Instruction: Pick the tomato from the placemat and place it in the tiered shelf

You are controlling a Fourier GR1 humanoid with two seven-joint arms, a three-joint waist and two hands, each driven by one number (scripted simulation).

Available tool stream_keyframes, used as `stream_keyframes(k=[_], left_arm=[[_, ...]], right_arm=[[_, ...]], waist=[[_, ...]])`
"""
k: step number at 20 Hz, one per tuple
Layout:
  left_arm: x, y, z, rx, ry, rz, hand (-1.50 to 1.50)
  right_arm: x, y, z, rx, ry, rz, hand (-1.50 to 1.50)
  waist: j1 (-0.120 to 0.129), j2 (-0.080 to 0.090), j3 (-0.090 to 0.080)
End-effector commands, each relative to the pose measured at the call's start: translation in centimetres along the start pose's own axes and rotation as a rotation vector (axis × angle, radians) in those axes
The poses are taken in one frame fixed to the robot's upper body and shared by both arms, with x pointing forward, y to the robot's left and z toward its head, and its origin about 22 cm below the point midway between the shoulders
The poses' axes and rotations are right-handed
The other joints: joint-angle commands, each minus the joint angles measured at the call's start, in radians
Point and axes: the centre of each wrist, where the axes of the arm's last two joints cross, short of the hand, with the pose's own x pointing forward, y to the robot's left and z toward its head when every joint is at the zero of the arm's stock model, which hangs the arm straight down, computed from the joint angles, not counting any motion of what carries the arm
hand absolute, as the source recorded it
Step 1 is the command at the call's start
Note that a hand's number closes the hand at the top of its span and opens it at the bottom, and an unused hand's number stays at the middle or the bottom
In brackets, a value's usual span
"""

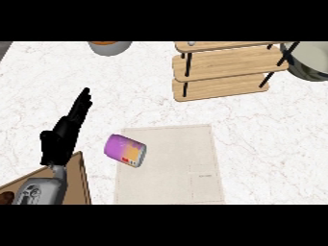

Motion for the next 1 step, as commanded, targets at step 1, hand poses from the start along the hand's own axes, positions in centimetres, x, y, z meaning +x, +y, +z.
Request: stream_keyframes(k=[1], left_arm=[[0.22, 0.19, -0.43, -0.022, -0.026, -0.006, 0.0]], right_arm=[[-2.19, -4.14, 0.59, 0.058, 0.014, 0.052, -1.5]], waist=[[0.016, 0.006, -0.001]])
